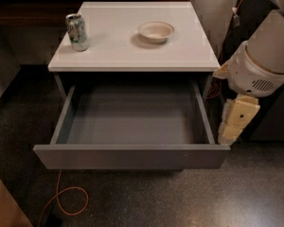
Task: Close top drawer
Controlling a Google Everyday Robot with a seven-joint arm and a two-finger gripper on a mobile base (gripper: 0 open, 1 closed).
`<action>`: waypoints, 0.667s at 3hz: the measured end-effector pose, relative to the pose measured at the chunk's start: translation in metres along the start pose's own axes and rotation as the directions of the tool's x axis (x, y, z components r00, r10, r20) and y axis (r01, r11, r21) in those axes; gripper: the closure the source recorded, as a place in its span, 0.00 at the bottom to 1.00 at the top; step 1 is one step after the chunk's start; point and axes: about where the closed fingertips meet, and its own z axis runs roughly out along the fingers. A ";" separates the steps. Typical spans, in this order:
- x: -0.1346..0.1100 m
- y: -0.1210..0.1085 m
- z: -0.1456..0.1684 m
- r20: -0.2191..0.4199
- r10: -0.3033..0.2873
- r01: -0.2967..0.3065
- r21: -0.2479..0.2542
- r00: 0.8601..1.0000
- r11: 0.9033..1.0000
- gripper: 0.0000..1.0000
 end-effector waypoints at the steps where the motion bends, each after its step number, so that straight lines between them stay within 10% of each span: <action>1: -0.006 0.006 0.029 0.005 -0.043 0.043 -0.024 0.999 0.999 0.00; 2: -0.012 0.025 0.089 -0.013 -0.143 0.143 -0.016 0.990 0.990 0.00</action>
Offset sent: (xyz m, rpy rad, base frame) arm -0.0051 0.0409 -0.0962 -0.0324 -0.0035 0.1693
